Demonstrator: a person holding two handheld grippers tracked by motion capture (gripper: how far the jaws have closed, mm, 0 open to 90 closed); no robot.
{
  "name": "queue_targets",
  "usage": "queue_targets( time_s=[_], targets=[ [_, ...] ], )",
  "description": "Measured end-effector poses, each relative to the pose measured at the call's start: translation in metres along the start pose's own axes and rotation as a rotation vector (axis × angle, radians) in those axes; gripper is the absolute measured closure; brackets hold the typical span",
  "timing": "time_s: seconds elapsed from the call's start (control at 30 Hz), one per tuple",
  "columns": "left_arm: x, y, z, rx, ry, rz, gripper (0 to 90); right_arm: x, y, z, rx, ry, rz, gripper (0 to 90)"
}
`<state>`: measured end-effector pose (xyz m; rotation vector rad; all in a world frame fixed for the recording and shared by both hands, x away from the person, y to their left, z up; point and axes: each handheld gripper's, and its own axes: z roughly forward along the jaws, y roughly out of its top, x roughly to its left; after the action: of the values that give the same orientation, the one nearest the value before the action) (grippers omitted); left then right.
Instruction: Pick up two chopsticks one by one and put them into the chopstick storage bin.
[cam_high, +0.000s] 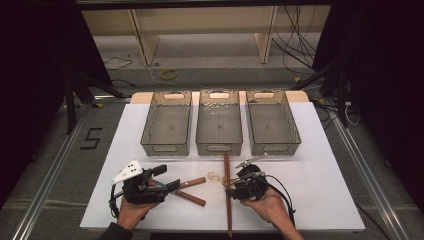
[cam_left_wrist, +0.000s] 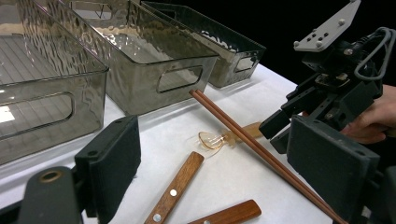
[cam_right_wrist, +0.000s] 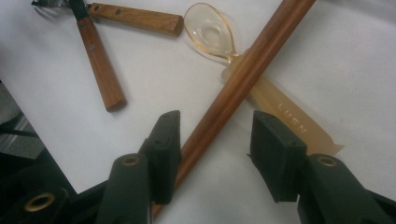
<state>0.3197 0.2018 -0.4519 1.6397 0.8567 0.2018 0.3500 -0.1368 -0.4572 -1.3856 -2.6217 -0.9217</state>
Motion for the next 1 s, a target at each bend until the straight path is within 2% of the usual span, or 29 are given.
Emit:
queue_targets(
  time_s=[0.1, 0.27, 0.37, 0.77, 1.0],
  targets=[
    [0.0, 0.0, 0.0, -0.001, 0.0, -0.001, 17.0, -0.002, 0.0, 0.001, -0.002, 0.018, 0.014, 55.2],
    [0.0, 0.0, 0.0, -0.004, 0.0, 0.001, 17.1, -0.007, -0.001, 0.005, -0.009, 0.058, 0.064, 58.0],
    [0.0, 0.0, 0.0, -0.003, 0.0, 0.002, 17.1, -0.009, -0.002, 0.006, -0.007, 0.062, 0.074, 59.0],
    [0.0, 0.001, -0.001, -0.001, 0.0, 0.007, 17.1, -0.018, -0.005, 0.012, -0.042, 0.142, 0.158, 65.2],
    [0.0, 0.001, -0.001, -0.001, 0.0, 0.008, 17.1, -0.023, -0.008, 0.016, -0.038, 0.165, 0.196, 66.5]
  ],
)
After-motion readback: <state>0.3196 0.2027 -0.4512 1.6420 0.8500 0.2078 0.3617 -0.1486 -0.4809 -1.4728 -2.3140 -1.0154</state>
